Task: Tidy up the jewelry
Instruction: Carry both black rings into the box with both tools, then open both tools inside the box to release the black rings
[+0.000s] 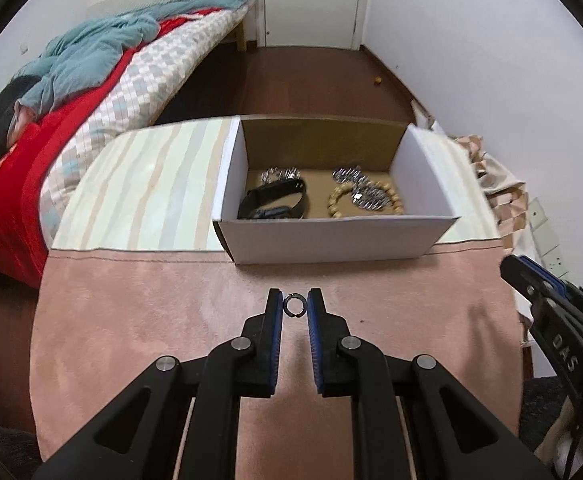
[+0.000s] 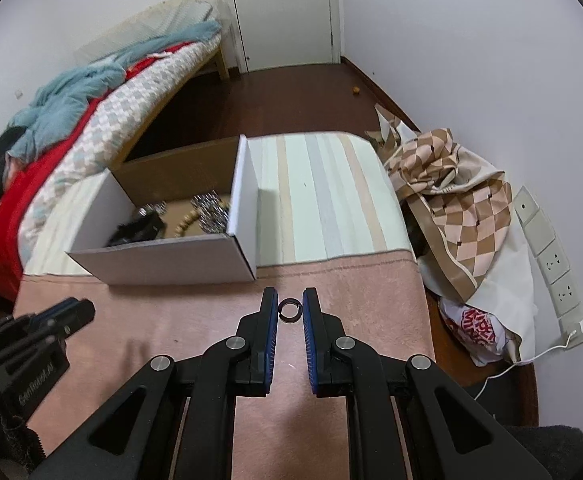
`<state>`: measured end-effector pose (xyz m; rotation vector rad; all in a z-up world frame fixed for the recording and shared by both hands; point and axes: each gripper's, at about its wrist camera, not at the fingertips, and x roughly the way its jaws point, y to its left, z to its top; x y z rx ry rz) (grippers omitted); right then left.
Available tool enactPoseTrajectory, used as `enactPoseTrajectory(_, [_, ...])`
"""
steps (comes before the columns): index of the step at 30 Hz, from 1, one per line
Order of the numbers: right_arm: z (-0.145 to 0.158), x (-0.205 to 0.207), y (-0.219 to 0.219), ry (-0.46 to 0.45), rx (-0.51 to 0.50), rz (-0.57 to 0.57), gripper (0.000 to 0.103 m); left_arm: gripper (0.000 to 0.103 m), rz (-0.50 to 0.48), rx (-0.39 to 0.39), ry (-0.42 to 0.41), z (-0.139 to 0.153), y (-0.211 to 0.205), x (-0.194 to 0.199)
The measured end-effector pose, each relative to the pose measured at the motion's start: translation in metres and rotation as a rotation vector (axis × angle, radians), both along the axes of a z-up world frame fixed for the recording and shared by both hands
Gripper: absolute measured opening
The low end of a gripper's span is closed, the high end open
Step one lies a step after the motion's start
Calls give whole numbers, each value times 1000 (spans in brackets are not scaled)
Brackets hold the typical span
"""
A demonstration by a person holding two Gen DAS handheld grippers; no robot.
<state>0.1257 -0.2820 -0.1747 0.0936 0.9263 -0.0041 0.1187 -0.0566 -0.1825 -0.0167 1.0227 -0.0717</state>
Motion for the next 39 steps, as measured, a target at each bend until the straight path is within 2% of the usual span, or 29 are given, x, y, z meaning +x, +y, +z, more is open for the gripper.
enactPoseTrajectory(4, [22, 4, 1, -27, 42, 12, 13, 10, -9, -27, -29, 22, 3, 3])
enactPoseTrajectory(8, [39, 27, 7, -27, 110, 38, 13, 10, -1, -71, -41, 42, 9, 28])
enactPoseTrajectory(10, [43, 46, 10, -6, 148, 57, 13, 10, -1, -98, -21, 45, 13, 45])
enactPoseTrajectory(12, [44, 64, 13, 19, 179, 78, 13, 10, 1, -149, 32, 40, 20, 69])
enactPoseTrajectory(18, [20, 122, 28, 179, 243, 143, 13, 10, 7, -182, 134, 25, 30, 109])
enactPoseTrajectory(22, [-3, 145, 33, 310, 284, 166, 14, 12, 38, -160, 203, 18, 33, 123])
enactPoseTrajectory(24, [-12, 151, 34, 356, 299, 168, 14, 17, 45, -149, 218, 16, 34, 127])
enactPoseTrajectory(25, [-13, 152, 34, 361, 304, 170, 14, 28, 51, -130, 216, 17, 34, 128])
enactPoseTrajectory(26, [-13, 152, 34, 360, 302, 169, 15, 48, 58, -107, 208, 19, 35, 128])
enactPoseTrajectory(28, [-10, 150, 32, 352, 303, 168, 25, 69, 71, -80, 185, 23, 36, 127])
enactPoseTrajectory(34, [4, 142, 23, 314, 253, 152, 33, 70, 90, -50, 164, 30, 44, 123])
enactPoseTrajectory(36, [8, 139, 20, 305, 227, 145, 35, 79, 101, -31, 151, 32, 48, 118])
enactPoseTrajectory(37, [10, 137, 20, 301, 195, 136, 40, 87, 107, -21, 142, 34, 50, 116])
enactPoseTrajectory(39, [13, 131, 20, 289, 142, 127, 50, 92, 119, -6, 126, 36, 54, 110])
